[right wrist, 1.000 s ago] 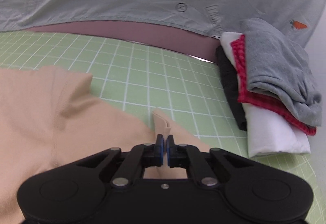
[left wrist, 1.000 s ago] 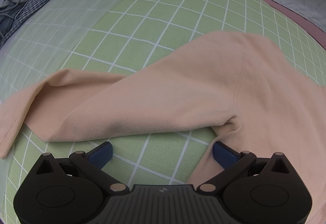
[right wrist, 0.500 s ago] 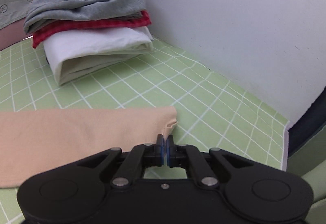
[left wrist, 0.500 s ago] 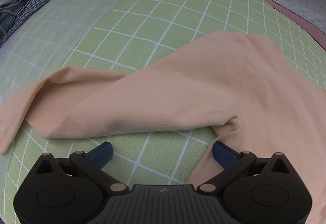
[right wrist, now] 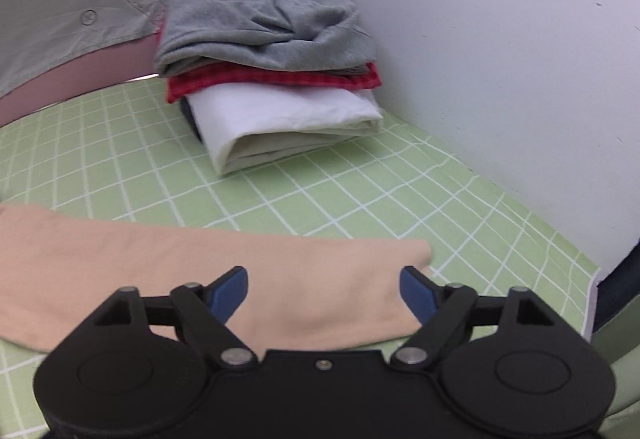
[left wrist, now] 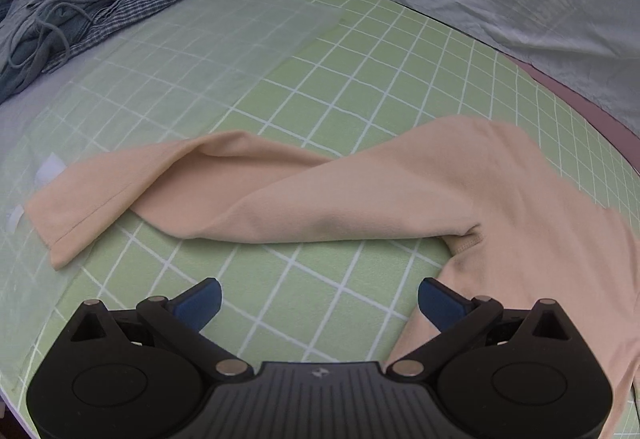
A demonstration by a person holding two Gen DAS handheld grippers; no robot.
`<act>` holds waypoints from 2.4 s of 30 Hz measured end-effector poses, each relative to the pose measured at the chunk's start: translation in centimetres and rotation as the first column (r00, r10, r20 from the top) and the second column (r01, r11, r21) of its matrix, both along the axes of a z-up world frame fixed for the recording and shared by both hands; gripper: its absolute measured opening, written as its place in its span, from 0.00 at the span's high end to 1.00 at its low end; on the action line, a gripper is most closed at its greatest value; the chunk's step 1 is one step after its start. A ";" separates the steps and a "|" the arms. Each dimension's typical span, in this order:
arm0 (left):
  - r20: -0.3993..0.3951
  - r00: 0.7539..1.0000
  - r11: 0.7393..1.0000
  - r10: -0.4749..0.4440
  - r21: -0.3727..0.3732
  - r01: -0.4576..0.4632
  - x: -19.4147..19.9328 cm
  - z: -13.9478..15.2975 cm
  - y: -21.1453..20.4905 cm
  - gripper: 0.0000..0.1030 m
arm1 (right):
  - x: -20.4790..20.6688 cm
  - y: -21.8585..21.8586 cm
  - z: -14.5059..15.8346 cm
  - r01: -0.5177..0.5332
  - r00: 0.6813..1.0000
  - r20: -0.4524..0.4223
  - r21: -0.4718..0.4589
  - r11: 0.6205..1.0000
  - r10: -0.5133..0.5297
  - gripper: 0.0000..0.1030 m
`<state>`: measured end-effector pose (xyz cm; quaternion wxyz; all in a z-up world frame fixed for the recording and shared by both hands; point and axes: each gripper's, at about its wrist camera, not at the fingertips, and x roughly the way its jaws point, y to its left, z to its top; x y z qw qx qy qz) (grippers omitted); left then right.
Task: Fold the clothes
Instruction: 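Lay the sleeve flat and open the right gripper, then grasp the other sleeve cuff with the left gripper and pull it outward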
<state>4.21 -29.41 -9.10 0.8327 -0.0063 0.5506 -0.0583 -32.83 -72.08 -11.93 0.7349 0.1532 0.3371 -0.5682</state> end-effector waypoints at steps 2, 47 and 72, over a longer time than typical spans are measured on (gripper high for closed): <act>0.004 0.999 0.999 0.032 0.024 -0.032 -0.6 0.4 2.8 0.00 | 1.7 2.0 0.5 -0.078 0.996 0.046 0.025 0.997 0.077 0.01; 0.175 0.983 0.996 -0.061 -0.050 0.071 14.5 1.6 23.5 0.94 | 17.7 28.6 -2.5 -0.255 0.965 -0.011 0.190 0.948 0.262 0.00; 0.117 0.982 0.989 -0.145 0.059 0.139 14.6 -2.1 22.6 0.98 | 18.2 28.5 -2.7 -0.211 0.976 -0.007 0.179 0.961 0.216 0.00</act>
